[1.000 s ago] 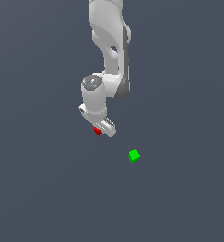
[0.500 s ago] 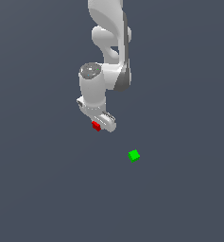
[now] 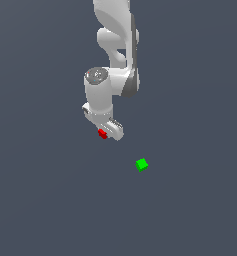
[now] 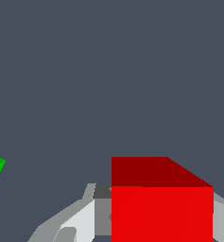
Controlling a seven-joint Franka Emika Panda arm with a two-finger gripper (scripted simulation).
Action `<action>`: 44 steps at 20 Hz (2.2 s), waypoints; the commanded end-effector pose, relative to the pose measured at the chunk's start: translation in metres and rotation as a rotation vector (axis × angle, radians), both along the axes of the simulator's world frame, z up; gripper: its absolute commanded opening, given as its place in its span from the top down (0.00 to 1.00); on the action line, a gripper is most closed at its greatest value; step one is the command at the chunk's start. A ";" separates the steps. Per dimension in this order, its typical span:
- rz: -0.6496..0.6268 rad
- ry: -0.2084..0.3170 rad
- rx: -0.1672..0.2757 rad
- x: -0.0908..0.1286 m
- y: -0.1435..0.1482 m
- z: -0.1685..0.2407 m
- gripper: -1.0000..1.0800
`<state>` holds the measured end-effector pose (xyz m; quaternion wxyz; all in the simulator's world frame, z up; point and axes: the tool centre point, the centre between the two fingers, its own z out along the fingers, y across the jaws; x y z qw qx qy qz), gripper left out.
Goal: Stack the red cube on top of the green cube.
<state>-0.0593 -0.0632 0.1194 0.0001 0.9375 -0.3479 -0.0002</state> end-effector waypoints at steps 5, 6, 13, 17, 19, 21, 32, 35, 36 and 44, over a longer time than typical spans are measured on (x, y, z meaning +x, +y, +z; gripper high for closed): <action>0.001 0.000 0.001 0.015 0.025 -0.008 1.00; 0.001 0.000 0.001 0.019 0.031 -0.010 1.00; 0.001 0.000 0.002 0.052 0.081 -0.028 1.00; 0.001 0.000 0.002 0.074 0.114 -0.039 1.00; 0.001 0.000 0.002 0.083 0.128 -0.044 1.00; 0.001 0.000 0.001 0.092 0.140 -0.048 1.00; 0.001 0.000 0.001 0.116 0.173 -0.059 1.00; 0.001 0.000 0.001 0.118 0.175 -0.060 1.00; 0.001 0.000 0.001 0.118 0.175 -0.060 1.00; 0.001 0.000 0.001 0.118 0.175 -0.060 0.04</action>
